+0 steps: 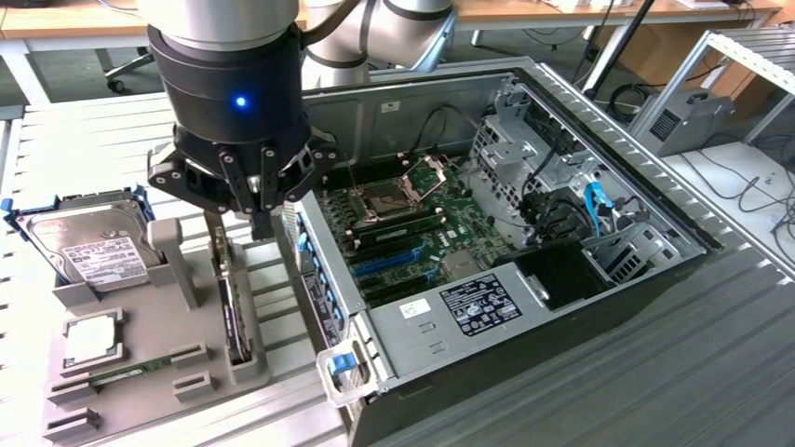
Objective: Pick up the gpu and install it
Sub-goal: 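Reach for the gpu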
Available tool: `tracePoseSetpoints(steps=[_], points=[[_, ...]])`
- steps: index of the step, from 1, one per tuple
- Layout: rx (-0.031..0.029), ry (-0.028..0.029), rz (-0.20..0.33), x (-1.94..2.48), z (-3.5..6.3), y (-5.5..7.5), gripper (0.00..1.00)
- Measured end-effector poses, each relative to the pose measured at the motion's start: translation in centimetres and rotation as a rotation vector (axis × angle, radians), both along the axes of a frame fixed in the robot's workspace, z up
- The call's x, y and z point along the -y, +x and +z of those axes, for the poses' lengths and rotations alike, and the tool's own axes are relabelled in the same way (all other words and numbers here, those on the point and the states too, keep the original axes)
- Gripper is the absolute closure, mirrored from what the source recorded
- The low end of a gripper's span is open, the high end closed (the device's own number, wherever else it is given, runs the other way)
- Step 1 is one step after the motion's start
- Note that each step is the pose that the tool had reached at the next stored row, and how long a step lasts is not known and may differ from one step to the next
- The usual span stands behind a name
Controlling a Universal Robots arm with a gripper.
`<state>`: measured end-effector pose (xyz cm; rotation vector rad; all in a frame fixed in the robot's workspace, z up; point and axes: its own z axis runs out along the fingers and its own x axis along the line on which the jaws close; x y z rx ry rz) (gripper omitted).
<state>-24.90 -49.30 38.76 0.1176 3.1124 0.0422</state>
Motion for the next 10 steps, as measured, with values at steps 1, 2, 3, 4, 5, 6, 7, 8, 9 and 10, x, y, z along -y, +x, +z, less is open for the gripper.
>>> tracePoseSetpoints(steps=[1, 2, 3, 4, 5, 6, 7, 8, 9, 10], points=[[0.0000, 0.0000, 0.000, 0.06, 0.00, 0.00, 0.89], [0.0000, 0.0000, 0.000, 0.11, 0.00, 0.00, 0.89], [0.0000, 0.0000, 0.000, 0.17, -0.01, 0.00, 0.89], [0.0000, 0.0000, 0.000, 0.25, -0.01, -0.01, 0.89], [0.0000, 0.0000, 0.000, 0.31, -0.01, -0.01, 0.89], [0.0000, -0.0001, 0.000, 0.37, -0.01, 0.00, 0.89], [0.0000, -0.0001, 0.000, 0.44, -0.02, -0.01, 0.89], [0.0000, 0.0000, 0.000, 0.50, -0.02, -0.01, 0.89], [0.0001, 0.0000, 0.000, 0.55, -0.03, -0.01, 0.89], [0.0001, 0.0000, 0.000, 0.61, -0.03, -0.01, 0.89]])
